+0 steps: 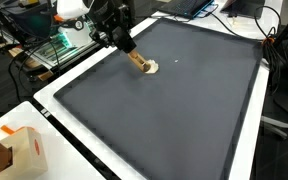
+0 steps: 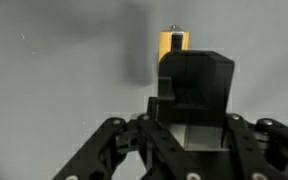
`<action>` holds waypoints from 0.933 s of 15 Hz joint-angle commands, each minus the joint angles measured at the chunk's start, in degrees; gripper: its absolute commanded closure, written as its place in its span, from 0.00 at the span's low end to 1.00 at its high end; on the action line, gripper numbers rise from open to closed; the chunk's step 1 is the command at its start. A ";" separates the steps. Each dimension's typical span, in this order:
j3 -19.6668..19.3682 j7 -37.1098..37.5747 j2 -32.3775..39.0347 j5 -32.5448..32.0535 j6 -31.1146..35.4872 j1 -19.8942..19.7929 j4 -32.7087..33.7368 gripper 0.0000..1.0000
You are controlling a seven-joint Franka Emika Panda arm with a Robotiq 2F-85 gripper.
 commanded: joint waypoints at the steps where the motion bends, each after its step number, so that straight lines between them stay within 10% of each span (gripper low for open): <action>1: 0.82 6.85 -0.89 -3.64 -1.30 -0.46 0.64 0.76; 14: 12.35 50.55 1.63 -28.83 -18.77 3.80 14.87 0.76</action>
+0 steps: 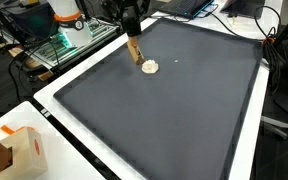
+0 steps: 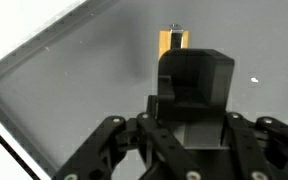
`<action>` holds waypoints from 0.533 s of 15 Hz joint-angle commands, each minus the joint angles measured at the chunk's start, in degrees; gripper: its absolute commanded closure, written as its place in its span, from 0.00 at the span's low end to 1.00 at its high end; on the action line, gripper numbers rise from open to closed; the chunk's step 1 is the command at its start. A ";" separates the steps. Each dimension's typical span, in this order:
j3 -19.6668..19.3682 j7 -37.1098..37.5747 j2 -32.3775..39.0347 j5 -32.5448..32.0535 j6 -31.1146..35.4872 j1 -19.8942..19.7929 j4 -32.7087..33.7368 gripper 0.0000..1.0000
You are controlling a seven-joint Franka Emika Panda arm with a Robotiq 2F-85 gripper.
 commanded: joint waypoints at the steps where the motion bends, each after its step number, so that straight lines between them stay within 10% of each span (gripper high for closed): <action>1: 4.25 11.62 2.60 -8.53 -8.06 2.77 6.69 0.76; 8: 9.64 22.89 12.58 -21.60 -18.08 10.38 17.32 0.76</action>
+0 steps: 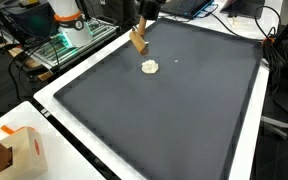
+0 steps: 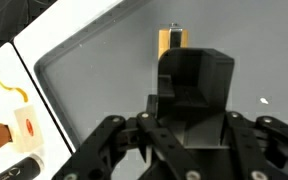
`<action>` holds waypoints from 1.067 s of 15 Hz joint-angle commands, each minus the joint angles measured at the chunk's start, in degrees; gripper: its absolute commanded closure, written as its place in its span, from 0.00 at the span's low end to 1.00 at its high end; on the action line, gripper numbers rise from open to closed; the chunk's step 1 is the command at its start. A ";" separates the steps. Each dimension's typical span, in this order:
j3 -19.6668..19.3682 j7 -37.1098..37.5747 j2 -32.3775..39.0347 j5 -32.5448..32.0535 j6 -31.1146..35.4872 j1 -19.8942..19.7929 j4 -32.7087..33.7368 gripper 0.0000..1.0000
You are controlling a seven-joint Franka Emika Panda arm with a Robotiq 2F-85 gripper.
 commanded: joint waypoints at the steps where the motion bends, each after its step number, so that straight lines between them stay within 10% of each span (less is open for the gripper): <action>1: 0.89 4.14 6.88 -6.51 -5.04 3.79 6.66 0.76; 16: 0.61 4.80 22.60 -23.08 -13.23 16.97 16.46 0.76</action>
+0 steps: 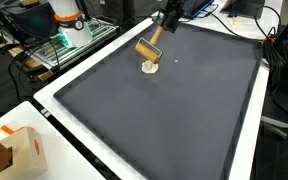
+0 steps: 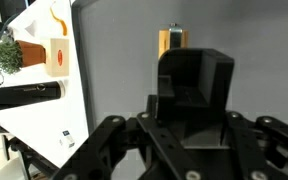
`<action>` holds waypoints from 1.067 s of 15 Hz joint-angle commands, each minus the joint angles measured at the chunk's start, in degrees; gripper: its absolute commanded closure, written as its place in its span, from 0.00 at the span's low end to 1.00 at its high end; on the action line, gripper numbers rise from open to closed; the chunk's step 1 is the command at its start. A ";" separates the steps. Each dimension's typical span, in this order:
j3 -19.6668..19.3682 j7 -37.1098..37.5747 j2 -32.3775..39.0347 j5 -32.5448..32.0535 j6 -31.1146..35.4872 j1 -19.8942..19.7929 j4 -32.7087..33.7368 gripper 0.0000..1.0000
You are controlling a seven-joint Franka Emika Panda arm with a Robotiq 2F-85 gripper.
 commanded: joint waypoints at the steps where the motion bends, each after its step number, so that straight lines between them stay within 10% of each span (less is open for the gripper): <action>1: -0.27 -0.17 2.79 -2.78 -3.56 2.92 2.74 0.76; 16: 0.01 -2.55 5.03 -3.52 -2.42 6.19 3.94 0.76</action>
